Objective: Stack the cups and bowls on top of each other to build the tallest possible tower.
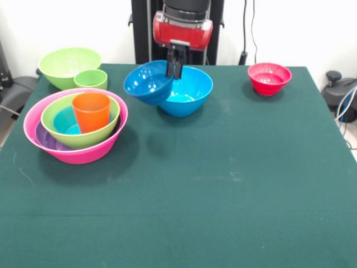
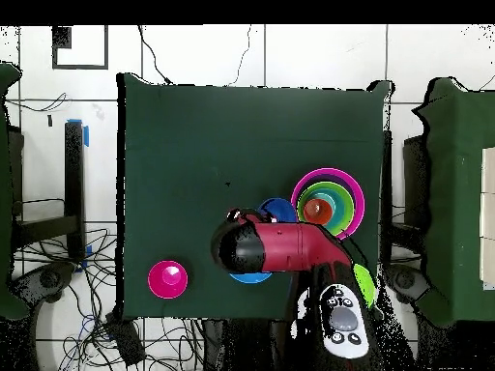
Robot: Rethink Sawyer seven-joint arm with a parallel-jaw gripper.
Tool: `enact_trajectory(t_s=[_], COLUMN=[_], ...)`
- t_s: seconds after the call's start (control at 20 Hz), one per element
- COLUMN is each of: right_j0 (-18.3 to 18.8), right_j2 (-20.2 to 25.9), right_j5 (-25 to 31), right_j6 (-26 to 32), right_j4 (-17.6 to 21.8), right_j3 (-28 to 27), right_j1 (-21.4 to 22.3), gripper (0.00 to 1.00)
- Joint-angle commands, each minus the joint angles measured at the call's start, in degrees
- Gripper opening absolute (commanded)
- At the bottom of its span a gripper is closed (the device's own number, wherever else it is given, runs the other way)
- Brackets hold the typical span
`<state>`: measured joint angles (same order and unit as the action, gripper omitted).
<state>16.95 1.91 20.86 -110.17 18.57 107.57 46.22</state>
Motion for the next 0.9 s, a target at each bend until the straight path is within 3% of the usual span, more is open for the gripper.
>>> enact_trajectory(t_s=[0.05, 0.55, 0.9], right_j0=[1.2, 3.6, 3.7], right_j2=[4.6, 5.0, 4.5], right_j5=[12.0, 19.8, 19.2], right_j6=[4.5, 10.3, 10.0], right_j4=[0.0, 3.6, 8.3], right_j3=[1.1, -2.3, -6.9], right_j1=[4.9, 10.1, 9.4], gripper=[0.00, 0.00, 0.00])
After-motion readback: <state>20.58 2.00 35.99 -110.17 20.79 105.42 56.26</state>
